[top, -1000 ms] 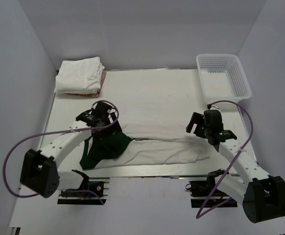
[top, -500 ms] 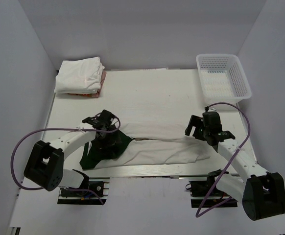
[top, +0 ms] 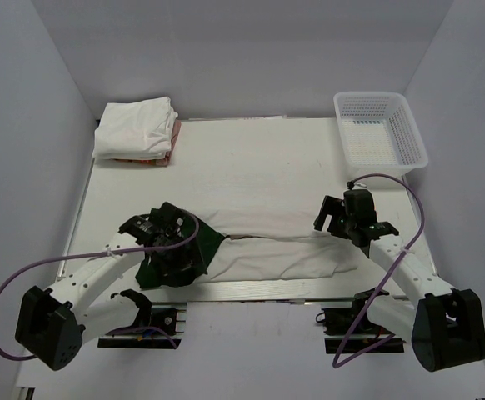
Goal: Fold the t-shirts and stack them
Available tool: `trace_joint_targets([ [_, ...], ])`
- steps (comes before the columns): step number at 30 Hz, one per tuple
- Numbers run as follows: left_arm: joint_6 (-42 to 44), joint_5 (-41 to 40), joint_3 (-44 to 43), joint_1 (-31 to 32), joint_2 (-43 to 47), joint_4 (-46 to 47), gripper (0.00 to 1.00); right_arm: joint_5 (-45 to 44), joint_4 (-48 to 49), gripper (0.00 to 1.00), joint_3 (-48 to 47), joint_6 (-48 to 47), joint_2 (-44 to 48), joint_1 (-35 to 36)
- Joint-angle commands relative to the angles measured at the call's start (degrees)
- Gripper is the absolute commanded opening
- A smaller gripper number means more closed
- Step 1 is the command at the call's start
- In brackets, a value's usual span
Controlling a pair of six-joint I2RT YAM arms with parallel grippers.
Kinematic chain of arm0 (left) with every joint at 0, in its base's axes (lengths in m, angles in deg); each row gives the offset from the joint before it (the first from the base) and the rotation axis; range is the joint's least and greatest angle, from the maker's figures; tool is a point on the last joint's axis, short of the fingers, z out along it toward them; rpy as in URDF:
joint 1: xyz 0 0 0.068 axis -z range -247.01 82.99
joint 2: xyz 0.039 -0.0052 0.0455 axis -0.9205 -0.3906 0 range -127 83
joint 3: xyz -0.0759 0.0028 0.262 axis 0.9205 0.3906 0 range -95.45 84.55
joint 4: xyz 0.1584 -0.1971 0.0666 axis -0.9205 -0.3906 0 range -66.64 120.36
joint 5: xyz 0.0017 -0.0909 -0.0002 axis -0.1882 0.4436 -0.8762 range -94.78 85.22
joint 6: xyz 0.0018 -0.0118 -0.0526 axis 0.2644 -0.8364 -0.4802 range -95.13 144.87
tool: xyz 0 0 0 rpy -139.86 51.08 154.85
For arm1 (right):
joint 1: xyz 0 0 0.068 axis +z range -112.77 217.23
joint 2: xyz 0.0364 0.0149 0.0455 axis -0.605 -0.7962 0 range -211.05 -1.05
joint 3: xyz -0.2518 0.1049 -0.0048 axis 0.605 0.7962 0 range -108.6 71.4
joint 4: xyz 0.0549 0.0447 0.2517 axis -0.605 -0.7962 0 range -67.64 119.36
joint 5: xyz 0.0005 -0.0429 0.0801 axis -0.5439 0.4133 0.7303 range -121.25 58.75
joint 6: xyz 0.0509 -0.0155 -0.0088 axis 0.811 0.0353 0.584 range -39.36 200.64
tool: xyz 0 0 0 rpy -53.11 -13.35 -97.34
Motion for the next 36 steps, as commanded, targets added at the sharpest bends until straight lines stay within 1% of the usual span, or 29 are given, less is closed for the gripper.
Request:
trace_joint_targets([
  [1,1.1,-2.5,-6.0,0.2,-2.3,-2.0,1.00,0.7,2.3,0.90,0.6,-0.7,-0.9,-0.1],
  [2,1.8,-3.7,-8.4,0.2,-3.5,-1.4,1.00,0.4,2.2,0.90,0.5,-0.8,-1.0,-0.1],
  [4,1.8,-10.5,-10.4,0.2,-5.7,0.2,1.00,0.9,2.2,0.90,0.8,-0.7,-1.2,-0.1],
  [5,1.8,-15.8,-12.0,0.2,-8.1,0.8,1.00,1.1,2.6,0.90,0.9,-0.8,-1.2,0.0],
  [6,1.2,-16.7,-12.8,-1.2,-9.5,2.4,1.00,1.3,2.9,0.90,1.0,-0.7,-1.4,-0.1],
  [8,3.7,-17.7,-15.4,-1.2,-12.5,6.0,1.00,1.7,2.8,0.90,0.9,-0.9,-1.6,-0.1],
  [9,3.7,-19.0,-16.7,-1.2,-15.9,6.6,1.00,1.5,2.9,0.90,0.9,-0.8,-1.8,-0.2],
  [10,3.7,-20.2,-19.2,-1.2,-17.6,6.6,1.00,1.6,2.9,0.90,0.9,-1.0,-1.7,-0.2],
  [11,3.7,-23.2,-20.3,-1.2,-19.2,6.6,1.00,1.7,2.7,0.90,0.9,-1.0,-1.5,-0.1],
  [14,3.2,-29.1,-23.4,-1.2,-25.3,5.4,1.00,2.0,3.1,0.90,1.2,-0.8,-1.6,-0.1],
  [18,2.4,-31.1,-24.0,-1.2,-31.3,5.4,1.00,1.8,2.9,0.90,1.1,-0.9,-1.7,-0.1],
  [21,1.6,-32.8,-21.9,-1.2,-34.0,4.7,1.00,1.4,2.9,0.90,1.4,-1.0,-1.5,-0.1],
  [24,-0.9,-32.8,-20.0,-1.2,-34.0,3.5,1.00,1.4,2.9,0.90,1.3,-1.0,-1.3,0.0],
  [27,-2.8,-31.5,-16.9,-1.2,-30.8,2.2,1.00,1.1,2.9,0.90,1.3,-0.9,-1.4,-0.1],
  [30,-5.3,-29.0,-11.7,-0.7,-26.2,1.5,1.00,1.1,3.1,0.90,1.5,-1.0,-1.8,-0.1],
  [32,-5.8,-24.3,-9.4,-0.1,-22.8,2.0,1.00,1.1,3.0,0.90,1.4,-0.8,-1.9,-0.3],
  [33,-5.8,-22.2,-6.8,-0.1,-21.5,2.8,1.00,0.9,3.3,0.90,1.5,-0.9,-1.9,-0.1],
  [34,-5.8,-18.4,-5.6,-0.1,-20.0,2.9,1.00,0.9,3.2,0.90,1.5,-0.8,-1.9,-0.1],
  [36,-5.8,-14.8,-2.2,-0.1,-16.6,3.6,1.00,0.9,3.2,0.90,1.5,-0.8,-2.0,-0.1],
])
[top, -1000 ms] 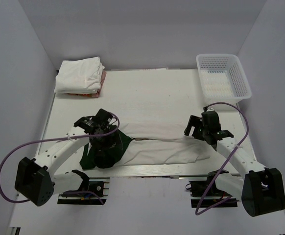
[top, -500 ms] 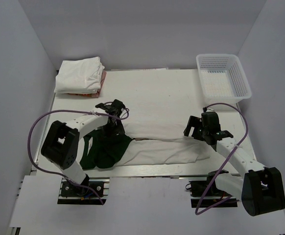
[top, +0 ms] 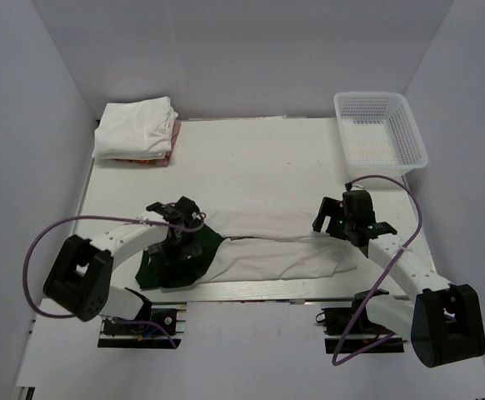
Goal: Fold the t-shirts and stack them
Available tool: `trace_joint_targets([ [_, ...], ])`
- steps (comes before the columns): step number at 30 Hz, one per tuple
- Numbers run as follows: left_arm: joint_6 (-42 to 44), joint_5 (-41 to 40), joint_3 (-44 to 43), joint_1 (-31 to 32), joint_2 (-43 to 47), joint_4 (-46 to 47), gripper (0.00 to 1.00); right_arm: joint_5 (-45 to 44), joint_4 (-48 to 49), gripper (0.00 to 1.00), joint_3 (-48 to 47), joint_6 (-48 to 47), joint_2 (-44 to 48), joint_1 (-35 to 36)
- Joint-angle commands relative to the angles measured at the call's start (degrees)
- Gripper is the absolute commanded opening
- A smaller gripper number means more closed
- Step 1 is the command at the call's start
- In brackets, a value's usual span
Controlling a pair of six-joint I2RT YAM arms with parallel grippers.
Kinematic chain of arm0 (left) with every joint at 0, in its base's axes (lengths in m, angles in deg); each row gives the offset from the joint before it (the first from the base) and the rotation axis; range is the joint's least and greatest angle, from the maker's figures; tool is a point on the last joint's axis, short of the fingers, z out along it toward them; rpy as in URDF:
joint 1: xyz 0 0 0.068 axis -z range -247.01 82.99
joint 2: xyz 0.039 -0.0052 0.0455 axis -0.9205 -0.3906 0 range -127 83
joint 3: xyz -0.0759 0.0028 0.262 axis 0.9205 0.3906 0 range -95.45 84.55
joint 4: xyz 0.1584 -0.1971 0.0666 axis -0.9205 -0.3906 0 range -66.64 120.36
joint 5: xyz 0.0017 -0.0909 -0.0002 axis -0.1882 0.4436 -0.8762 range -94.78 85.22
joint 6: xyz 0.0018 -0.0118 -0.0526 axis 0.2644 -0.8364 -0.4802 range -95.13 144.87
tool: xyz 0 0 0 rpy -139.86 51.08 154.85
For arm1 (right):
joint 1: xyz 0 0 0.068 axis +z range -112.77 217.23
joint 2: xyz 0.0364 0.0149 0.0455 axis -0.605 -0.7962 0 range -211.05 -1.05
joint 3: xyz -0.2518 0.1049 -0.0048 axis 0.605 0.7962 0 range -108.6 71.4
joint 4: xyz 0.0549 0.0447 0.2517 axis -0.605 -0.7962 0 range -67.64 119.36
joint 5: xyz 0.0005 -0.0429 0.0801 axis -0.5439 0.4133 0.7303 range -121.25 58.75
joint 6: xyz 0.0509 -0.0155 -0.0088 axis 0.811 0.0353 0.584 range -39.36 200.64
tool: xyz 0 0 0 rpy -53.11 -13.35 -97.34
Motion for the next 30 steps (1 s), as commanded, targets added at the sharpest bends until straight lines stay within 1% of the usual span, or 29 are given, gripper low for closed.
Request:
trace_joint_targets([
  [1,-1.5,12.0,4.6,0.8,8.5,0.8,1.00,-0.4,1.7,0.90,0.6,-0.7,-0.2,0.0],
  [3,-1.5,16.1,7.4,0.9,12.1,0.9,1.00,-0.5,1.7,0.90,0.8,-0.6,-0.1,-0.2],
  [4,-1.5,16.8,8.0,0.9,13.6,-0.7,1.00,-0.4,1.9,0.90,0.8,-0.6,-0.1,-0.2],
  [5,-1.0,17.4,8.0,0.9,16.1,-1.4,1.00,-0.5,2.0,0.90,0.9,-0.6,-0.1,-0.1],
  [7,-0.5,18.2,6.7,0.9,17.6,-3.1,1.00,-0.4,1.7,0.90,0.9,-0.5,-0.2,-0.1],
  [8,-0.5,17.2,5.5,0.9,18.1,-5.2,1.00,-0.3,1.8,0.90,0.8,-0.4,-0.4,-0.1],
  [10,-0.5,12.1,1.2,0.9,18.1,-6.5,1.00,-0.1,1.9,0.90,1.0,-0.3,-0.2,-0.2],
  [12,0.4,9.5,-2.8,0.9,18.1,-6.0,1.00,0.0,1.9,0.90,0.9,-0.4,-0.1,-0.1],
  [15,1.9,7.0,-6.2,0.9,15.6,-2.8,1.00,-0.3,1.9,0.90,1.0,-0.7,-0.1,-0.1],
  [18,2.4,1.7,-6.2,-0.5,12.4,-0.7,1.00,-0.1,2.0,0.90,1.1,-0.8,-0.1,0.0],
  [20,1.7,-0.4,-5.6,-0.6,10.1,-0.1,1.00,-0.2,2.0,0.90,1.0,-1.0,-0.2,-0.1],
  [21,0.9,-1.0,-5.0,-0.6,7.6,0.8,1.00,-0.2,1.9,0.90,1.1,-1.2,-0.5,-0.1],
  [24,-0.2,-1.7,-3.0,-0.6,4.2,3.6,1.00,-0.1,2.3,0.90,1.0,-1.0,-1.1,-0.1],
  [27,-0.2,-1.8,-1.1,-0.6,-0.6,11.1,1.00,2.3,3.8,0.90,1.2,-1.2,-2.9,0.0],
  [30,-0.2,-1.1,-2.5,-0.6,-7.7,14.5,1.00,3.9,4.6,0.90,1.2,-0.5,-5.7,0.4],
])
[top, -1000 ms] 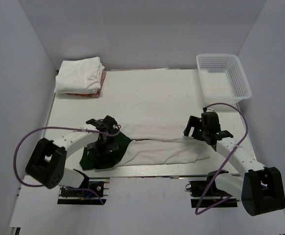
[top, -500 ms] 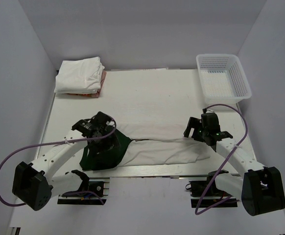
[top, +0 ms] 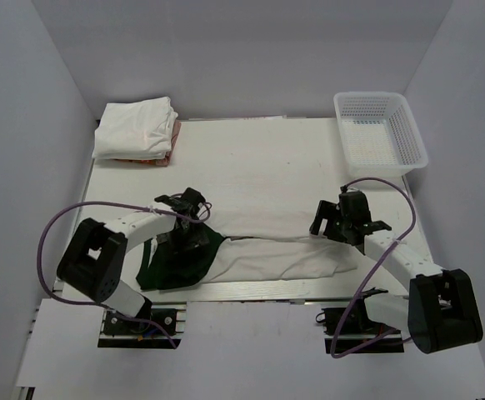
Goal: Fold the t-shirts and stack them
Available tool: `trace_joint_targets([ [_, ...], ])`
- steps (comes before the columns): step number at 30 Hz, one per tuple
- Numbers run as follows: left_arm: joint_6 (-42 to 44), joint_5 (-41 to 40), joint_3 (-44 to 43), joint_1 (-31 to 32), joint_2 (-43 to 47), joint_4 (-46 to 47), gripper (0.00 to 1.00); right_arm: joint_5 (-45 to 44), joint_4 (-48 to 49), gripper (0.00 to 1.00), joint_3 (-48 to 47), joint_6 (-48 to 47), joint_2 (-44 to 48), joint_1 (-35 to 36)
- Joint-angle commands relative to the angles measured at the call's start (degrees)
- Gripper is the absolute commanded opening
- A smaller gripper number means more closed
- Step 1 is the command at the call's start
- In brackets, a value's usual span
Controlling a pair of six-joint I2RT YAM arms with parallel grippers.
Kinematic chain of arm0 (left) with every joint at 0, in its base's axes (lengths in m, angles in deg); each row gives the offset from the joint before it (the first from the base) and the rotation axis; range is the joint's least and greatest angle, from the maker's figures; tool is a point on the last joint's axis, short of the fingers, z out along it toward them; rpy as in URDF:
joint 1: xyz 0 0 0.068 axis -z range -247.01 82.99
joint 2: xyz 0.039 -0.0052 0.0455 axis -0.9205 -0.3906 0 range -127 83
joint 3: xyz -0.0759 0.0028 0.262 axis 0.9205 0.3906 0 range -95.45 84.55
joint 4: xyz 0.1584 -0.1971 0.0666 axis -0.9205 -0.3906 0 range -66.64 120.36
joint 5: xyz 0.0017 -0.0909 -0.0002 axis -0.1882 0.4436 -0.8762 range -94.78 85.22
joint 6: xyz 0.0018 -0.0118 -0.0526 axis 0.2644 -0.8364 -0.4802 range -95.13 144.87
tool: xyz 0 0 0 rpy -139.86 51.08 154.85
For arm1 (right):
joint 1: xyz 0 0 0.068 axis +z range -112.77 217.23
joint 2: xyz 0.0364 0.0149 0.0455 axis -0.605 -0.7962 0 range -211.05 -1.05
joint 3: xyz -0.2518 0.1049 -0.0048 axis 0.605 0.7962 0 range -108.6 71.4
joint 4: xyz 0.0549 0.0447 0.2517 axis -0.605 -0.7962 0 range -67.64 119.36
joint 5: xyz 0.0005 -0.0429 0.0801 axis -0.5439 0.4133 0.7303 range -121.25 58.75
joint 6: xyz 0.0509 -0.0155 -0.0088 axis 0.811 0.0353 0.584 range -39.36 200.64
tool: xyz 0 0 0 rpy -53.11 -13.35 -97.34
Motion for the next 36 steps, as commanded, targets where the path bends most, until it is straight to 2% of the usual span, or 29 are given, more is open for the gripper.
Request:
trace_joint_targets([
  [1,-0.2,-2.2,-1.5,-0.1,-5.7,8.6,1.00,2.1,3.0,0.90,0.2,-0.1,-2.6,0.2],
  [3,0.4,-4.6,-4.9,-0.1,-12.7,10.3,1.00,4.3,4.3,0.90,1.0,1.2,-4.8,0.6],
  [6,1.9,-9.3,-14.9,-0.7,-21.7,10.9,1.00,6.4,5.3,0.90,3.0,2.6,-7.0,1.5],
  [7,3.8,-9.4,-23.2,-0.7,-28.6,9.8,1.00,7.1,5.1,0.90,3.9,3.0,-7.3,1.8],
  [9,6.4,-10.0,-32.6,-1.2,-35.4,9.2,1.00,9.0,5.2,0.90,6.1,4.1,-6.3,3.6],
  [10,8.2,-10.7,-42.9,-1.2,-38.9,9.2,1.00,9.8,4.8,0.90,6.6,4.6,-5.8,4.6],
  [12,12.4,-11.5,-55.2,-1.8,-50.4,8.2,1.00,10.0,2.7,0.90,8.1,6.2,-2.8,7.7],
  [13,14.2,-11.5,-68.7,-2.3,-54.5,7.6,1.00,10.2,0.2,0.90,9.5,7.7,-1.6,8.5],
  [14,17.2,-9.2,-76.2,-3.0,-59.0,6.2,1.00,10.7,-0.5,0.90,9.9,8.2,-0.7,9.4],
  [15,19.2,-6.7,-83.5,-3.0,-67.8,6.7,1.00,12.9,-1.3,0.90,10.2,8.8,1.0,10.4],
  [16,21.2,-4.1,-95.0,-3.6,-71.4,7.9,1.00,13.7,-3.3,0.90,11.0,9.6,2.2,13.6],
  [17,24.5,2.6,-97.2,-3.7,-73.8,10.6,1.00,14.7,-4.0,0.90,11.0,9.8,3.4,14.9],
  [18,26.4,7.8,-94.0,-3.7,-74.7,22.0,1.00,17.9,-4.9,0.90,11.1,9.8,3.7,17.6],
  [19,26.4,15.1,-90.8,-3.7,-73.8,28.0,1.00,19.0,-6.5,0.90,11.2,10.6,4.3,20.9],
  [21,23.1,19.6,-85.8,-3.7,-73.1,42.2,1.00,23.0,-5.5,0.90,11.9,10.6,4.9,26.6],
  [23,21.0,19.7,-89.3,-3.7,-77.0,44.6,1.00,26.8,-4.3,0.90,12.4,9.4,3.7,33.7],
  [24,20.1,20.2,-94.4,-3.7,-78.8,45.8,1.00,27.8,-3.0,0.90,12.0,8.9,2.9,35.3],
  [25,19.4,20.8,-96.2,-3.7,-80.2,46.6,1.00,28.0,-2.6,0.90,11.4,7.6,-0.5,40.0],
  [26,19.4,21.7,-95.6,-3.7,-80.9,48.2,1.00,27.6,-2.7,0.90,10.8,6.2,-1.4,41.6],
  [27,18.8,22.4,-93.9,-3.7,-79.9,54.0,1.00,26.9,-3.2,0.90,7.4,5.4,-2.3,43.2],
  [28,18.0,21.3,-92.3,-3.7,-78.9,56.2,1.00,25.5,-4.2,0.90,6.4,2.3,-3.9,47.0],
  [30,17.5,20.1,-91.0,-3.7,-78.1,59.4,1.00,24.6,-4.7,0.90,3.0,0.8,-4.4,48.6],
  [33,18.3,20.1,-93.9,-3.7,-78.1,59.4,1.00,22.3,-7.2,0.90,0.0,-1.2,-3.7,50.4],
  [36,18.8,22.5,-93.4,-3.7,-75.2,60.9,1.00,12.2,-11.8,0.90,-2.8,1.7,-0.3,50.9],
])
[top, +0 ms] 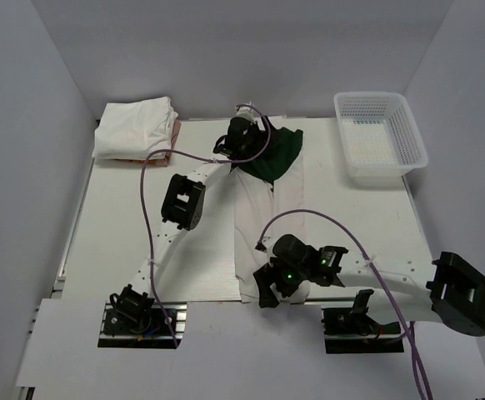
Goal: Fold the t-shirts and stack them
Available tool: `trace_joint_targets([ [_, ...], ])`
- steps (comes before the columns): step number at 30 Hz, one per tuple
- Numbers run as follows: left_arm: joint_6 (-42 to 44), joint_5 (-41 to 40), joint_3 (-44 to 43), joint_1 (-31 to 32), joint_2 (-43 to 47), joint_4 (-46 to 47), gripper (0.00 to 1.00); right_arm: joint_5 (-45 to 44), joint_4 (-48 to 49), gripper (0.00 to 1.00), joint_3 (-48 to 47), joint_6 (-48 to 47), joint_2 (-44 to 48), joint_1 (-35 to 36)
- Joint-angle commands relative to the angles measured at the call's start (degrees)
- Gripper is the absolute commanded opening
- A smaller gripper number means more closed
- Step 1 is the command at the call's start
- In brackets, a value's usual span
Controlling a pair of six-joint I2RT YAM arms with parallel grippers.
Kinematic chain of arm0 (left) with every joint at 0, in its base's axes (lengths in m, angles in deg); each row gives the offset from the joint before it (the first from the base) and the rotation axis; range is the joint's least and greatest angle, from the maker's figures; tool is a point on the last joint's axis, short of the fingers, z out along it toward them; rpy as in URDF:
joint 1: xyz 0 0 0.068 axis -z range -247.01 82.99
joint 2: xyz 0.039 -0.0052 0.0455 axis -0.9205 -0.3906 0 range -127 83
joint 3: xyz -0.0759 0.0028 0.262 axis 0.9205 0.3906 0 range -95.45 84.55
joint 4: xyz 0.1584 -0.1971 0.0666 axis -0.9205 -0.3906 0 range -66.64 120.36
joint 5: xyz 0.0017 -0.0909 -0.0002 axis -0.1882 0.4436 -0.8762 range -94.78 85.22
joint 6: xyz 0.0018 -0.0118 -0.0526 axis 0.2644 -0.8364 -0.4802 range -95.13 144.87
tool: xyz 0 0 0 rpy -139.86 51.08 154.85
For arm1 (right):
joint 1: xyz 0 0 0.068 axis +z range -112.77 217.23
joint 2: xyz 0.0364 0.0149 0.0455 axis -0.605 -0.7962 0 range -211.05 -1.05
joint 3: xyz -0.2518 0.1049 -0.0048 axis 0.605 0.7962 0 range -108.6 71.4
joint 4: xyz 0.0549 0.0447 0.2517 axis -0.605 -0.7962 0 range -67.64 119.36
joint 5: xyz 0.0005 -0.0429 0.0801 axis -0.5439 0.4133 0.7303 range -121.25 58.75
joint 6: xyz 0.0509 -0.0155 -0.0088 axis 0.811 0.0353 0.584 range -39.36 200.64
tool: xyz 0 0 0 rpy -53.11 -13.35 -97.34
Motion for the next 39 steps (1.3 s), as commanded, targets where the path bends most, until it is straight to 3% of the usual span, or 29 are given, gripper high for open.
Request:
trace_joint_targets([
  [1,0.5,3.4,0.5,-0.9,5.2,2.3,1.00,-10.6,-12.8,0.90,-3.1,1.9,3.5,0.9],
  [5,1.1,10.1,2.8,-0.9,13.1,-0.8,1.00,-21.8,-12.8,0.90,-3.8,7.4,14.9,0.8],
  [9,2.7,10.8,4.5,-0.9,21.4,-5.5,1.00,-22.9,-10.0,0.90,-2.0,9.7,22.2,0.7],
  [12,5.7,13.6,2.5,-0.9,25.7,-14.1,1.00,-25.7,-11.5,0.90,-2.3,11.3,23.1,0.2],
  [15,9.1,13.7,11.9,-0.9,36.3,-21.3,1.00,-32.5,-13.7,0.90,-2.6,12.1,22.1,0.2],
  [16,10.2,13.7,19.0,-0.2,39.5,-23.0,1.00,-34.2,-14.4,0.90,-2.9,12.9,21.1,0.2],
  [18,11.7,7.4,31.9,0.5,50.3,-28.1,1.00,-41.7,-14.7,0.90,-4.4,12.9,17.5,-0.2],
  [20,9.8,4.9,43.7,1.0,58.5,-26.2,1.00,-45.9,-14.5,0.90,-7.2,13.5,13.7,-1.1],
  [21,8.7,4.9,55.9,1.0,67.2,-24.6,1.00,-51.0,-14.3,0.90,-9.1,14.4,10.5,-1.7],
  [26,0.8,-1.4,89.2,1.0,89.0,-20.4,1.00,-56.2,-3.7,0.90,-18.1,10.0,-2.4,-7.9],
  [30,-2.5,0.0,100.2,1.0,100.0,-25.8,1.00,-47.9,-1.0,0.90,-26.5,6.8,-15.8,-12.5],
  [34,-6.6,0.6,111.5,1.0,110.2,-25.3,1.00,-40.9,2.1,0.90,-29.6,6.0,-26.8,-18.3],
  [39,-6.4,2.8,112.7,1.0,114.9,-25.9,1.00,-37.3,0.9,0.90,-36.4,6.2,-37.4,-20.6],
])
